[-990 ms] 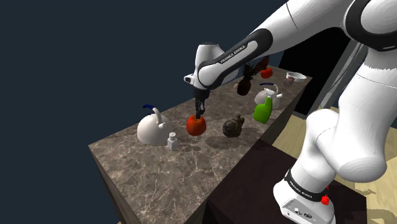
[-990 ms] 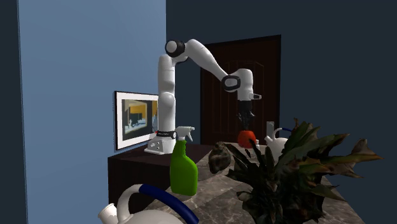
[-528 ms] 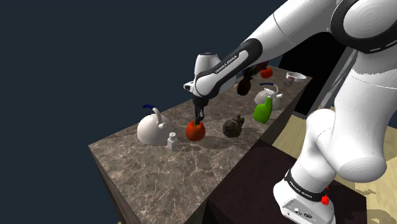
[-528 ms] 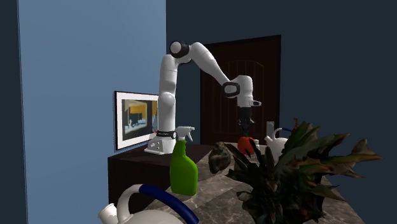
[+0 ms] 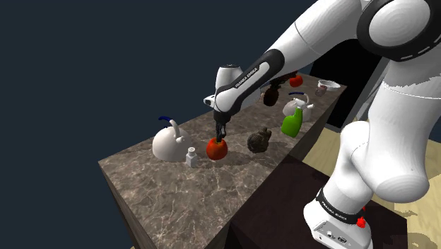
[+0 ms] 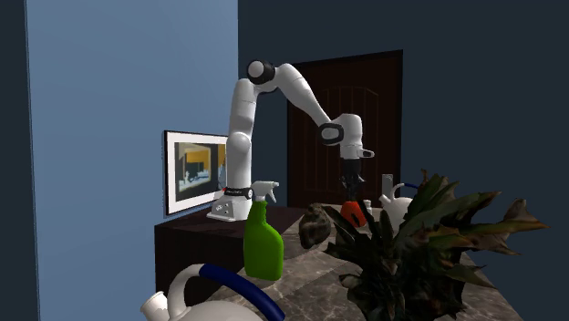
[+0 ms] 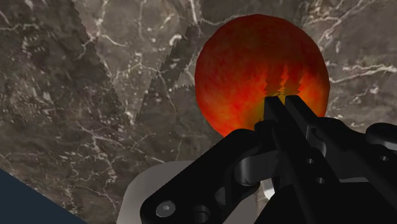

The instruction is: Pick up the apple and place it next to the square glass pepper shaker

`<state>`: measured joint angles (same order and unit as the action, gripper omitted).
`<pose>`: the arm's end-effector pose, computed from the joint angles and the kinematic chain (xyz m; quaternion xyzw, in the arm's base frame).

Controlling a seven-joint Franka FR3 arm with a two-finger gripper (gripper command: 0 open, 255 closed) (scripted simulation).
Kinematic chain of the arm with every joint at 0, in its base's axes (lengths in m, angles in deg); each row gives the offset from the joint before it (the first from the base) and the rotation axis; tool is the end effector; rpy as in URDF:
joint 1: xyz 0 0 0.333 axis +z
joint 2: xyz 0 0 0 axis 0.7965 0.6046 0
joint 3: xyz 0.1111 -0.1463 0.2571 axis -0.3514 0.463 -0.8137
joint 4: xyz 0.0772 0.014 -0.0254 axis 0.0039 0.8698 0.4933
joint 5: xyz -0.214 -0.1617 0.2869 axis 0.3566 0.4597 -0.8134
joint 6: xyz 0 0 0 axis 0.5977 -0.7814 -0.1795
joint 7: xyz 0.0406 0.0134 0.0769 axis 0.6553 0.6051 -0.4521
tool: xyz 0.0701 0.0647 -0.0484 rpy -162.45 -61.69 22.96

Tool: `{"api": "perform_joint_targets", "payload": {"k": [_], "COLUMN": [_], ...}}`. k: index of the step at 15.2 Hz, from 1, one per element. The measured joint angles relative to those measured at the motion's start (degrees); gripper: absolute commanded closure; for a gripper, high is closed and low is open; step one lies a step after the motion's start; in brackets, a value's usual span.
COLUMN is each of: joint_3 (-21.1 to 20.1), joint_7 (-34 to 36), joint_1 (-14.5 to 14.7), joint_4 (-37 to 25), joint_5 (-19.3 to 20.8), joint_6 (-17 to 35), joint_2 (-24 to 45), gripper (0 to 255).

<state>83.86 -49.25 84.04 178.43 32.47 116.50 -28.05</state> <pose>0.5010 0.0446 0.2714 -0.9018 -0.4319 -0.0149 0.0046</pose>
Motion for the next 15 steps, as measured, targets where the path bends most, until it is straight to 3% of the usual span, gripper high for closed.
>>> {"api": "perform_joint_targets", "payload": {"k": [2, 3, 9, 15], "joint_3": [0.0, 0.0, 0.0, 1.0], "joint_7": [0.0, 0.0, 0.0, 3.5], "joint_1": [0.0, 0.0, 0.0, 0.5], "joint_4": [0.0, 0.0, 0.0, -1.3], "joint_5": [0.0, 0.0, 0.0, 4.9], "joint_6": [0.0, 0.0, 0.0, -6.6], "joint_2": [0.0, 0.0, 0.0, -6.1], "gripper": [255, 0, 0, 0]}}
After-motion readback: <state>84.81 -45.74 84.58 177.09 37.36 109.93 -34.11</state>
